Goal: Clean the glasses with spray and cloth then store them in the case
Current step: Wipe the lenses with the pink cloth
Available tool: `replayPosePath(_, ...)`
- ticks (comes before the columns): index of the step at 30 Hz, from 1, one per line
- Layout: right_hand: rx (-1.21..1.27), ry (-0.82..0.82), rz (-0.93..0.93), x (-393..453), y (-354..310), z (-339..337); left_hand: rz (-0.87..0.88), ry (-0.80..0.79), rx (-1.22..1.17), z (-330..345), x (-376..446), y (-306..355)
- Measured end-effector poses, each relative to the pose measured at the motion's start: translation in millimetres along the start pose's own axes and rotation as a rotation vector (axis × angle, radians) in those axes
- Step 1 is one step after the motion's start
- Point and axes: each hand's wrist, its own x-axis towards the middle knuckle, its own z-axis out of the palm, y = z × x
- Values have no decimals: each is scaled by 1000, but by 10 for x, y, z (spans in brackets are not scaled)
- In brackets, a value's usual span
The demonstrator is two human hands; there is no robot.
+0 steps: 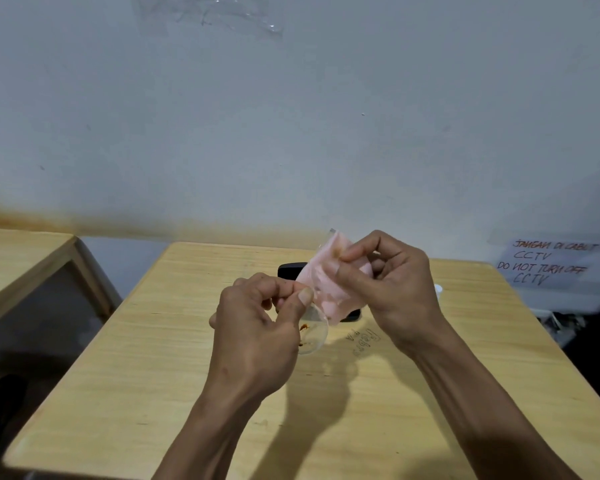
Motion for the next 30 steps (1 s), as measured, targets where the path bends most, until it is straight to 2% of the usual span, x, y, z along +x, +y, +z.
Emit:
replayPosePath(3,15,37,-6,-1,5,13,-12,11,8,8,7,15)
replayPosePath(8,-37,-1,-34,-79,68,78,-41,17,-13,14,17,7)
replayPosePath(14,85,44,24,-18,45,56,-28,-9,12,24,20,45)
replayPosePath(18,13,-1,19,-71,65,78,-48,-10,-6,5,22,26)
replayPosePath(23,-63,40,-51,-49,31,56,-56,-23,-15,-6,6,32)
replayPosePath(30,-8,3,38,-90,45,79,-75,-21,-41,4,29,22)
